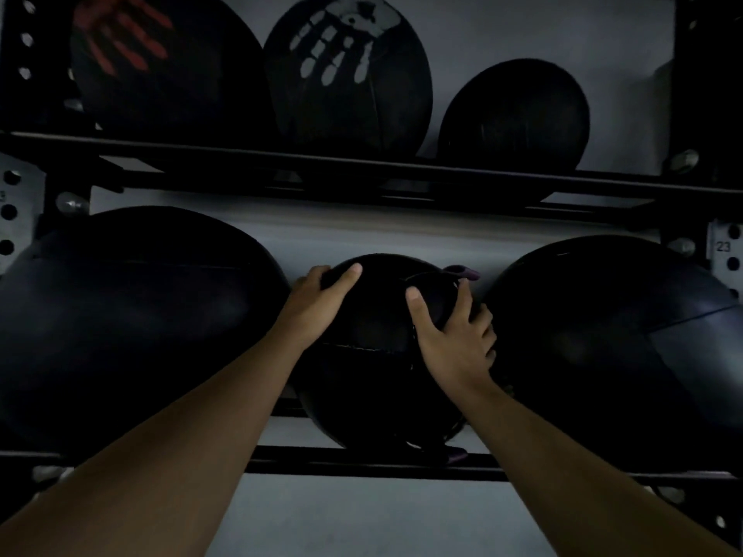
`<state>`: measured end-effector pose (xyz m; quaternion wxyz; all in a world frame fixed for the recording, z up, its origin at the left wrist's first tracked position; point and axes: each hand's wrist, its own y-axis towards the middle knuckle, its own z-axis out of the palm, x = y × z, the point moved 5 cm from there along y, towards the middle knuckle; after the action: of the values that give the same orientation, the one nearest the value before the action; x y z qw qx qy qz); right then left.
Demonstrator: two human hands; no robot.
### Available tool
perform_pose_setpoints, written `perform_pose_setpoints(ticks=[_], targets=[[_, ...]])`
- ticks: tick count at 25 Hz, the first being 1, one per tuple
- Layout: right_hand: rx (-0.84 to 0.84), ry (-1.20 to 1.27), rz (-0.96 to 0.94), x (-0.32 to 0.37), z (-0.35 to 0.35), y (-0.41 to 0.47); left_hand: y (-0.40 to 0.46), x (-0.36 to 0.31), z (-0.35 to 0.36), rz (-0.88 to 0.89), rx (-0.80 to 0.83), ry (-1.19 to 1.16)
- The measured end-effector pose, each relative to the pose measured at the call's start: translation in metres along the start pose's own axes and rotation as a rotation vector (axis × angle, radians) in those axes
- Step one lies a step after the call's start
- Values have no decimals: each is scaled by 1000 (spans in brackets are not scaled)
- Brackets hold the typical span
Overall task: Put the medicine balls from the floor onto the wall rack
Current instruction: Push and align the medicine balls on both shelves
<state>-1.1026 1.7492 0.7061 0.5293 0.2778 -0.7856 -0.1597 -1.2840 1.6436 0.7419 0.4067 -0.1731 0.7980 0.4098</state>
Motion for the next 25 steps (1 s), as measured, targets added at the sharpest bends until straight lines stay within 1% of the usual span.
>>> perform_pose_setpoints(ticks=[2,4,6,7,8,9,10,11,12,13,15,16,18,19,21,22,23,25], targets=[[-2,8,-31,-3,-4,21,-5,-1,3,-14,-89,6],[90,35,-104,-5,-13,54,-20,2,11,-45,-175,170],[191,-16,-162,-3,-21,78,-40,5,18,-44,-224,317],[177,-45,-187,-2,-22,84,-43,5,15,-29,-230,328],[100,-51,-215,0,-24,84,-41,5,10,-13,-228,279],[-22,-22,-231,0,-27,79,-36,6,3,3,-203,197],[-141,26,-230,-1,-27,67,-30,7,-1,15,-143,116],[-209,67,-227,-5,-24,48,-26,9,0,26,-65,46],[-217,76,-233,-8,-17,26,-23,12,3,40,3,-7],[-195,38,-244,-11,-6,6,-21,14,7,58,31,-42],[-171,-41,-276,-13,11,-18,-21,16,11,96,-38,-91],[-165,-50,-278,-11,15,-19,-21,17,12,106,-92,-108],[-145,-44,-269,-8,11,-2,-20,13,14,73,-140,-101],[-109,-45,-278,-7,5,12,-20,10,18,31,-159,-70],[50,-45,-313,-3,-6,47,-23,1,25,-93,-240,11],[148,-37,-313,-1,-12,64,-25,-3,27,-145,-238,47],[238,-40,-301,2,-16,78,-27,-5,27,-167,-201,89],[343,-103,-260,8,-19,94,-27,-9,24,-157,-167,162]])
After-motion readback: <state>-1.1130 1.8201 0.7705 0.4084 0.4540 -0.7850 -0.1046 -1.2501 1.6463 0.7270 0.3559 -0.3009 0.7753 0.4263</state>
